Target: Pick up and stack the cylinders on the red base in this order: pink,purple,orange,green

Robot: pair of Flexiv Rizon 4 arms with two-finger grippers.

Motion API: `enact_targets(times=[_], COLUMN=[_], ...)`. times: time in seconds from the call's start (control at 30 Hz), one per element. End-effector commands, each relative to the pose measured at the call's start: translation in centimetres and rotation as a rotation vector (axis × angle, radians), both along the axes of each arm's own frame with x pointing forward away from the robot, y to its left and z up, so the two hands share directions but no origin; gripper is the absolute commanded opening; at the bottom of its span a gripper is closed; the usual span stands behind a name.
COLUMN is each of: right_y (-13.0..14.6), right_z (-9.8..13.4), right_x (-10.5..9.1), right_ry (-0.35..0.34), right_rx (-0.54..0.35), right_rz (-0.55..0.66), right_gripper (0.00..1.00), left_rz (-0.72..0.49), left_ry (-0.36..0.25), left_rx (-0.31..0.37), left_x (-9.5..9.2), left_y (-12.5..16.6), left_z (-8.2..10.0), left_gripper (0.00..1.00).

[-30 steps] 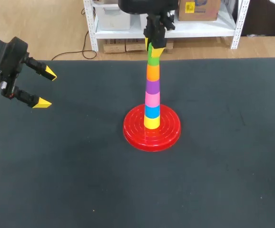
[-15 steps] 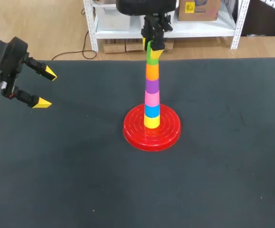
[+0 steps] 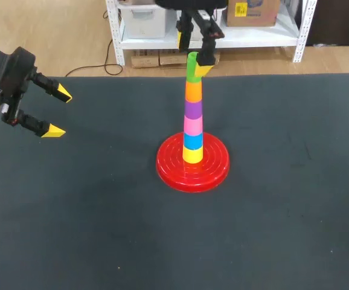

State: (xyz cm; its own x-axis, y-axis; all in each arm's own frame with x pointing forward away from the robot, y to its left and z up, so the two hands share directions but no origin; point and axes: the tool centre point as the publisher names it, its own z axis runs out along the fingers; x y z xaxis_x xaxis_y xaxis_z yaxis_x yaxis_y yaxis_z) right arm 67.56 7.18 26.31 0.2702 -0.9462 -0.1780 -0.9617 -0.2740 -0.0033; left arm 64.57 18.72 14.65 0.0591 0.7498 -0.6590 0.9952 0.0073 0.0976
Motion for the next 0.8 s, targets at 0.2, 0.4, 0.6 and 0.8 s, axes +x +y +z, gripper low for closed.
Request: enact_targets(times=[0.2, 0.4, 0.6, 0.8], right_y=[-3.2, -4.0, -4.1, -4.1], right_z=[0.1, -0.6, -0.7, -0.7], right_x=[-0.2, -0.3, -0.3, -0.3], right_ry=[0.008, 0.009, 0.004, 0.004], right_rx=[0.120, 0.123, 0.126, 0.126], right_rz=[-0.098, -0.126, -0.135, -0.135], right_gripper=[1.00, 1.00, 1.00, 1.00], left_rz=[0.000, 0.000, 0.000, 0.000], left_ry=[-0.002, -0.002, -0.002, -0.002], left_rx=[-0.001, -0.001, -0.001, -0.001], left_x=[0.0, 0.0, 0.0, 0.0], left_y=[0.0, 0.0, 0.0, 0.0], left_z=[-0.1, -0.1, -0.1, -0.1], left_gripper=[1.00, 1.00, 1.00, 1.00])
